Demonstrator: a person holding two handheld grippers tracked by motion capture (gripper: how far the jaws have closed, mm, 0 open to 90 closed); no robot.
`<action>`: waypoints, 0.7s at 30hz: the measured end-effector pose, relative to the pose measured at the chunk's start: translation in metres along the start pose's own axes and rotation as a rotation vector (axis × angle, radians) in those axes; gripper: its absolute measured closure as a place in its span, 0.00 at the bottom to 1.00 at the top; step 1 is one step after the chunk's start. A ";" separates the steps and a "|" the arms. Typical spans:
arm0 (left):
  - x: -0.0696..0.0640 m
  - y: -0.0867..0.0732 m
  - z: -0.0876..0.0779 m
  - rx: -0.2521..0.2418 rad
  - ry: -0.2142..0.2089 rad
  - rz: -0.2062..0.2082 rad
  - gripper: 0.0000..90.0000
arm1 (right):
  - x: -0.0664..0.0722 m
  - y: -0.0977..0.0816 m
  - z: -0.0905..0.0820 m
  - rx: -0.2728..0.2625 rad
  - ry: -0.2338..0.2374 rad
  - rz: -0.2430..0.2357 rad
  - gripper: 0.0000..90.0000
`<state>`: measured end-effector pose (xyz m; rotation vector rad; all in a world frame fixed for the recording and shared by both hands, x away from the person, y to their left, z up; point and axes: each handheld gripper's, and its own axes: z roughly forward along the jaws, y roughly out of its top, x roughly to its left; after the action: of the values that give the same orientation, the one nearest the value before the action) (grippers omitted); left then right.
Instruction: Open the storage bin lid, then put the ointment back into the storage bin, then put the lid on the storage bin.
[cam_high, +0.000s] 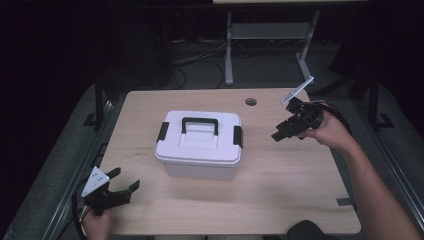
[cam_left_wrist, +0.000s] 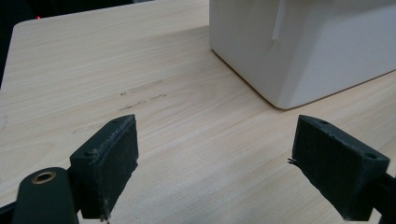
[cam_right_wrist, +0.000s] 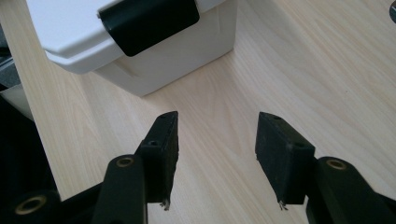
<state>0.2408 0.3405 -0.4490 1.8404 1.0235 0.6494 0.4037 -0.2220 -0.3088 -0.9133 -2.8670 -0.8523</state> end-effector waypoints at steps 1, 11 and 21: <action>0.000 0.000 0.000 0.003 0.002 0.002 0.15 | 0.000 -0.001 0.000 -0.001 0.001 0.002 0.54; -0.001 0.001 0.002 0.004 -0.004 0.006 0.15 | 0.000 -0.006 -0.001 0.000 -0.002 0.003 0.54; -0.001 0.001 0.001 0.001 0.000 0.006 0.15 | 0.000 -0.010 -0.001 -0.004 -0.002 0.012 0.54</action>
<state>0.2415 0.3393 -0.4484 1.8449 1.0181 0.6527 0.3981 -0.2298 -0.3129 -0.9303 -2.8595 -0.8565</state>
